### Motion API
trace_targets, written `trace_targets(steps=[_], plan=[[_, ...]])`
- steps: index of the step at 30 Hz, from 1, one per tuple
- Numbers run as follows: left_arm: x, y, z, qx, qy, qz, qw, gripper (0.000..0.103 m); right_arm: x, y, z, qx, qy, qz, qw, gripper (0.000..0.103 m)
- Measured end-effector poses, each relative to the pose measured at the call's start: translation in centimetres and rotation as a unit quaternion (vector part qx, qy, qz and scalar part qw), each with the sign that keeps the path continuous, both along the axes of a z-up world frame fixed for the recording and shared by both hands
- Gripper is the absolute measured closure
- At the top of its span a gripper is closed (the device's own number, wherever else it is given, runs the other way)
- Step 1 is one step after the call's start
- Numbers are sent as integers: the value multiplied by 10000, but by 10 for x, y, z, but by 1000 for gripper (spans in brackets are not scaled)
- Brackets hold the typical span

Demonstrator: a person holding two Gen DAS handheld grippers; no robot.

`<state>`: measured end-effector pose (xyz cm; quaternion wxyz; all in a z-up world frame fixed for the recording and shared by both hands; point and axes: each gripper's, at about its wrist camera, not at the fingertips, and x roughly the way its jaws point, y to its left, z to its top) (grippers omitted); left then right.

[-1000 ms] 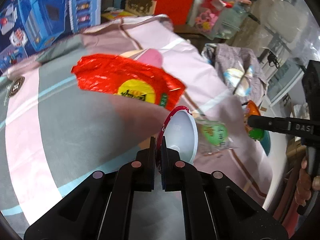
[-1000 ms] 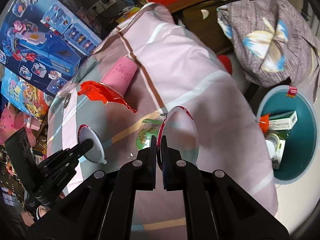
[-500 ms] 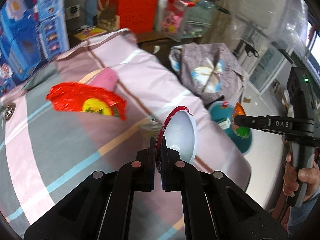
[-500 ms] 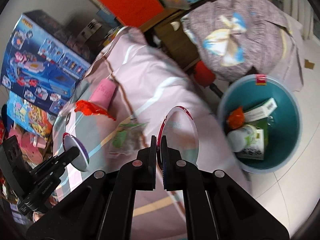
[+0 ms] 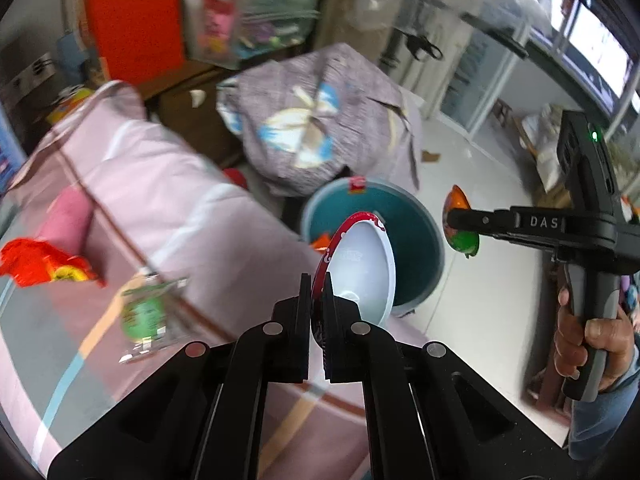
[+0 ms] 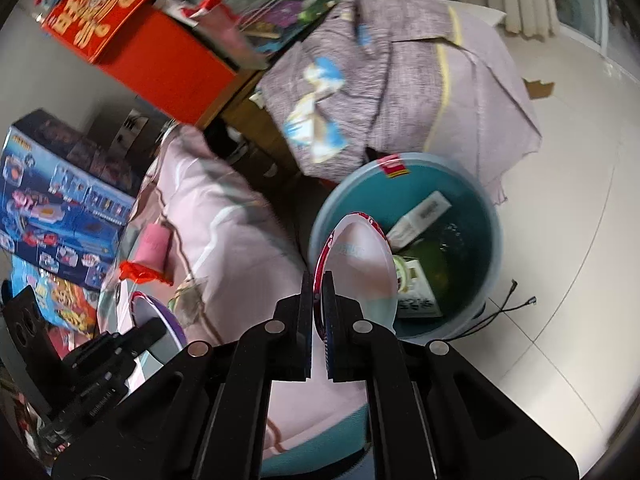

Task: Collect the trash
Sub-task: 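Carry both cups over the teal bin and open both grippers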

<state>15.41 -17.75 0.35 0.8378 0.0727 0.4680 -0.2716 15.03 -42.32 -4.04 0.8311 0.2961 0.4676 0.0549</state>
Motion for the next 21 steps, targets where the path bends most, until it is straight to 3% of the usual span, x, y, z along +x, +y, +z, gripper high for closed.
trace_targets(steps=[8, 21], plan=[[15, -42, -23, 239, 212, -242, 9992, 98, 9, -25, -18, 166, 144, -87, 9997, 98], [57, -72, -58, 301, 573, -239, 9976, 98, 38, -37, -41, 250, 423, -82, 9988, 98]])
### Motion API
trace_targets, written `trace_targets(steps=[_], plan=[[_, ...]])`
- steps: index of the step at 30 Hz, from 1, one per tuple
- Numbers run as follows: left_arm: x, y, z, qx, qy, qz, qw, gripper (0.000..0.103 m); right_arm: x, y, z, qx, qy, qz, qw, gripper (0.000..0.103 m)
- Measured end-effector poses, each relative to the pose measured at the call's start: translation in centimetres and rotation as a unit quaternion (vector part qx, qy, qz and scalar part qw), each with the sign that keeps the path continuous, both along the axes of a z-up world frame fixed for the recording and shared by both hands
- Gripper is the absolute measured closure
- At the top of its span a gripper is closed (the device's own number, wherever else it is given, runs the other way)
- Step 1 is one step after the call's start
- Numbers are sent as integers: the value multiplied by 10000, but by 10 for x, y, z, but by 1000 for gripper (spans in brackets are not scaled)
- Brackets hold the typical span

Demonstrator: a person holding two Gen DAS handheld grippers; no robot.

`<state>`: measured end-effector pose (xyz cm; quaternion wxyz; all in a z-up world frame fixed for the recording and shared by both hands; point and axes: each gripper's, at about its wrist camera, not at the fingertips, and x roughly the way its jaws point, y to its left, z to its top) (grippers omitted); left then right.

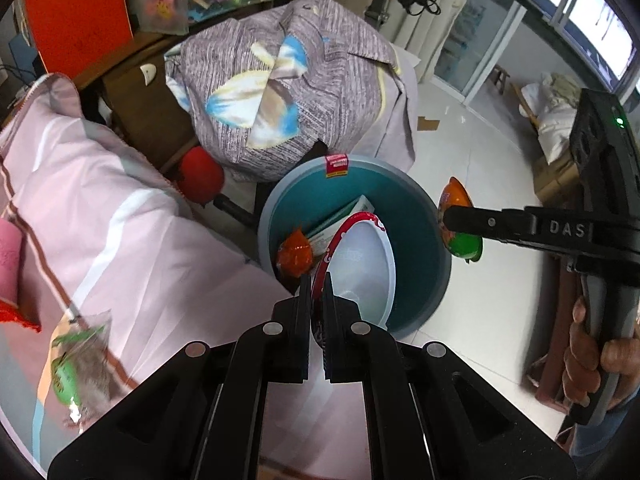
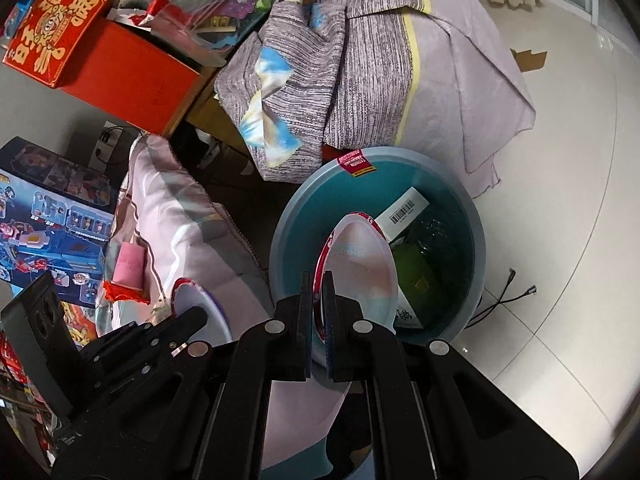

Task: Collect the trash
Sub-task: 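Carry both cups over the teal bin and open both grippers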

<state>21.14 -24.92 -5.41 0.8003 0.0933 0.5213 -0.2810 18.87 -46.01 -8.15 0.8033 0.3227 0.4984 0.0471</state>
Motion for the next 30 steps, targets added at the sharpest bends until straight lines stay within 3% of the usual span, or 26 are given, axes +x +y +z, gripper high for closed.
trace_targets(steps=[7, 12, 16, 21, 28, 29, 30], plan=[[20, -13, -17, 20, 286, 5, 9996, 92, 13, 4, -7, 5, 101, 30, 9999, 98], [23, -4, -20, -27, 266, 138, 9995, 45, 19, 9, -12, -16, 175, 83, 9998, 98], [18, 5, -16, -64, 203, 132, 9997, 37, 23, 14, -13, -37, 229, 126, 9997, 98], [9, 19, -9, -175, 139, 168, 9996, 16, 29, 22, -13, -68, 259, 215, 9994, 98], [1, 36, -6, -304, 159, 220, 9992, 13, 40, 44, -10, -145, 283, 398, 9987, 93], [0, 38, -6, -320, 162, 225, 9991, 12, 42, 48, -10, -137, 293, 434, 9985, 87], [-1, 40, -6, -329, 166, 227, 9991, 12, 43, 50, -11, -135, 303, 451, 9984, 72]])
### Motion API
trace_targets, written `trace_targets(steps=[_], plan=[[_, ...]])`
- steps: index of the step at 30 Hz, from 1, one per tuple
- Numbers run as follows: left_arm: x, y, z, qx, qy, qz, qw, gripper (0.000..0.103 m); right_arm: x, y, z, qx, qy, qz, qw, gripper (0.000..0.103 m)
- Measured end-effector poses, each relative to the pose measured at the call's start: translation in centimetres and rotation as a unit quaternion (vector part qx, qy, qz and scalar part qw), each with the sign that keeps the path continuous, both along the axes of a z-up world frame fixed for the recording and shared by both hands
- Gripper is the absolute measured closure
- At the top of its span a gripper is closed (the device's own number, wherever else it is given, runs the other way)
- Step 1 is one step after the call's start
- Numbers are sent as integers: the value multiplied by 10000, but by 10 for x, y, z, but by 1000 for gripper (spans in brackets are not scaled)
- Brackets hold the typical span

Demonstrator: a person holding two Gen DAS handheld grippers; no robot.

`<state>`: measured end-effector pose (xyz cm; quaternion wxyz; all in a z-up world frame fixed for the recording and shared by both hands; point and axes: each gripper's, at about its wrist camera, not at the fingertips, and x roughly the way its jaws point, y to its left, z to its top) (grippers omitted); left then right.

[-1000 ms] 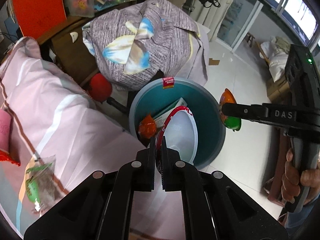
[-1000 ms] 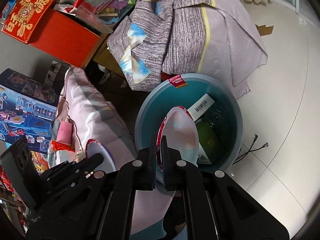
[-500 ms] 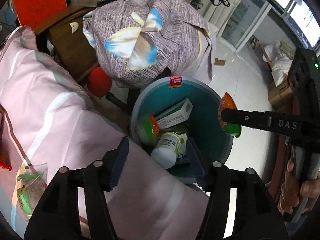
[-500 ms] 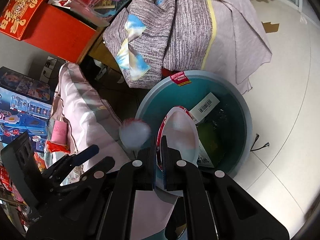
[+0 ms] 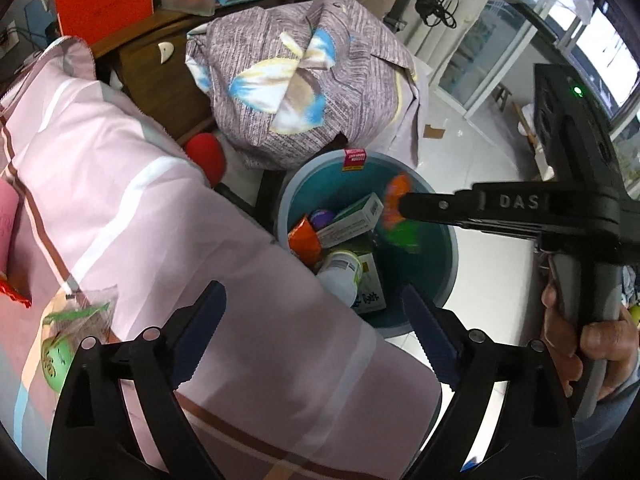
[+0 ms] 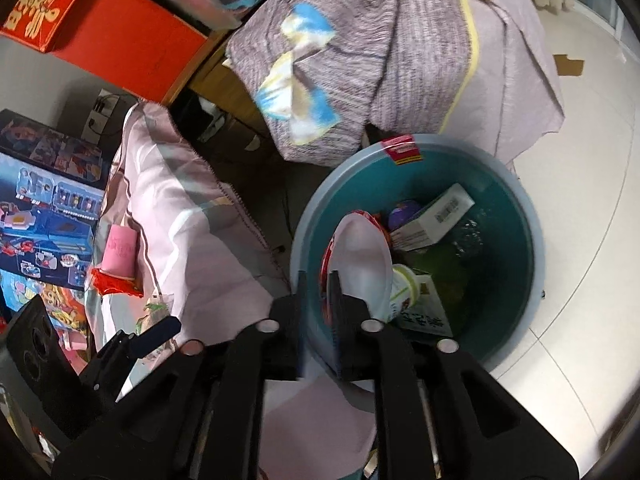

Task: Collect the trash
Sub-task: 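Carry both cups over the teal bin and open both grippers, then move both grippers back over the bed toward the lid and green snack packet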

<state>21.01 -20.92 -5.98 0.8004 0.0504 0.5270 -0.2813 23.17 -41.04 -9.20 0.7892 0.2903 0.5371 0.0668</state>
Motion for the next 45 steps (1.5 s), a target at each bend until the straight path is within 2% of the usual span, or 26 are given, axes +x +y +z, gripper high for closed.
trace_targets(steps=[2, 5, 7, 9, 19, 26, 34, 39, 45], plan=[[-2, 5, 0, -29, 12, 14, 10000, 11, 1, 4, 1, -15, -24, -11, 10000, 49], [-3, 11, 0, -57, 29, 37, 10000, 11, 2, 7, 3, -61, -25, -21, 10000, 46], [-2, 14, -1, -75, 52, 63, 9999, 11, 1, 6, 3, -56, 14, -76, 10000, 41], [-2, 18, -2, -108, 79, 103, 9999, 10, 0, 6, 3, -91, 45, -130, 9999, 30], [-12, 31, 4, -240, 80, 181, 9995, 10, -15, 13, 7, -245, 232, -236, 9991, 28], [-28, 46, 19, -299, -92, 233, 9992, 8, -32, 26, 18, -418, 243, -224, 9986, 19], [-51, 70, 31, -388, -198, 373, 9984, 6, -53, 50, 28, -532, 205, -79, 9983, 18], [-71, 92, 35, -374, -290, 458, 9978, 5, -68, 82, 38, -648, -58, 311, 9974, 18], [-102, 129, 30, -330, -308, 702, 9965, 5, -87, 131, 47, -937, -309, 927, 9908, 18]])
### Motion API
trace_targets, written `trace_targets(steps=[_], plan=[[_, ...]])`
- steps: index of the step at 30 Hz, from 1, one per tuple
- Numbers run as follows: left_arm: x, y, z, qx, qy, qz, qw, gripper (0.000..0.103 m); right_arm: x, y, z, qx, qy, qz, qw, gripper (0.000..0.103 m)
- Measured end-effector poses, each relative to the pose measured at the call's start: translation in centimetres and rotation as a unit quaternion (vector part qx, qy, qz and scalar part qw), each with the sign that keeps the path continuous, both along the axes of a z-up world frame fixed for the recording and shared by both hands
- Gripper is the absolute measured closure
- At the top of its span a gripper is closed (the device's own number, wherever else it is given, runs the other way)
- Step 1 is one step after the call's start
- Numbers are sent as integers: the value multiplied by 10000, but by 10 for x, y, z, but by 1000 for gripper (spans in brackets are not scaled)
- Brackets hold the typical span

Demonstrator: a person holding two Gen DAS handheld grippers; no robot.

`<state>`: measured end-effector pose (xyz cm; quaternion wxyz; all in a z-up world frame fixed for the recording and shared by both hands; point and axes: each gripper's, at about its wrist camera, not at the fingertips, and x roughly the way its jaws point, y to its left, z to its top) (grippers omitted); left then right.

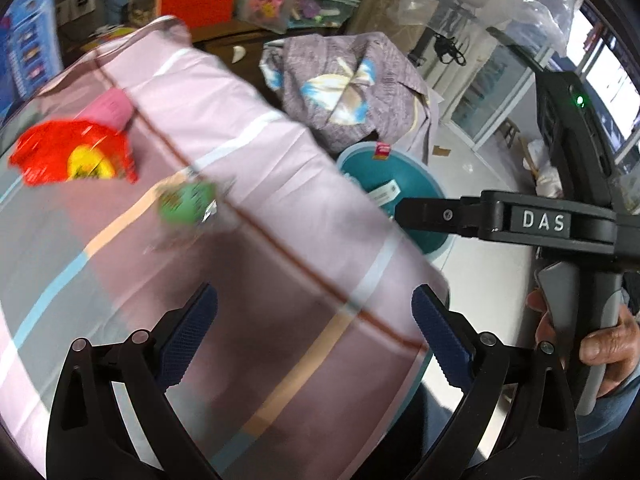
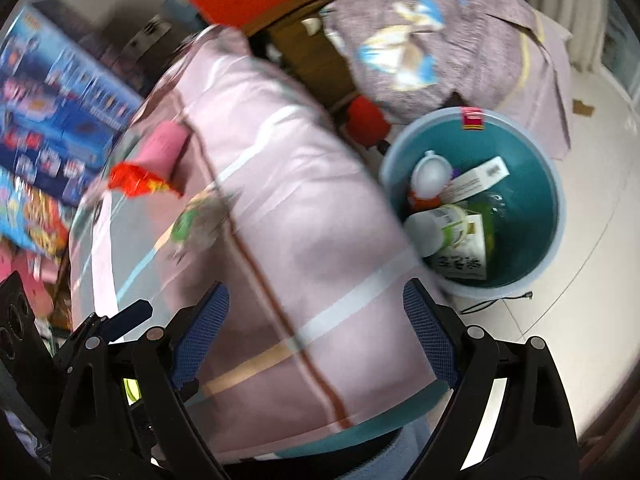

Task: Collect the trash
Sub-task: 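Move both grippers back over the bed toward the lid and green snack packet, then grasp the yellow-green round lid with the left gripper while the right grasps the green snack packet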

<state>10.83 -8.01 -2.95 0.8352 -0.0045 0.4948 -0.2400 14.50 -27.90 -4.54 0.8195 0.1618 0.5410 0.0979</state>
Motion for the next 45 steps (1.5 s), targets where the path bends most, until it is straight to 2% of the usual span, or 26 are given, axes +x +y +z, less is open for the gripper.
trace_targets(steps=[5, 9, 14, 20, 24, 29, 37, 40, 45], plan=[[-30, 42, -11, 119, 58, 289, 9995, 5, -18, 38, -3, -121, -22, 407, 9991, 18], [-53, 78, -23, 258, 125, 576, 9979, 5, -30, 65, -14, -75, 172, 580, 9981, 18], [-82, 132, -36, 477, 129, 1053, 9932, 5, -43, 98, -23, -66, 384, 808, 9960, 18], [-105, 183, -54, 526, 318, 1578, 9856, 5, -60, 132, -28, -161, 418, 1138, 9925, 18], [-119, 199, -60, 452, 316, 1749, 9830, 5, -67, 144, -33, -249, 486, 1270, 9904, 18], [-127, 205, -60, 572, 147, 1842, 9811, 5, -69, 151, -34, -306, 498, 1345, 9892, 18], [-144, 224, -38, 341, -163, 1993, 9792, 5, -71, 158, -36, -295, 531, 1424, 9879, 18], [-148, 230, -35, 438, -250, 2071, 9770, 5, -74, 162, -36, -261, 523, 1475, 9873, 18], [-147, 235, -55, 565, 31, 2141, 9752, 6, -75, 169, -38, -279, 548, 1537, 9862, 18]])
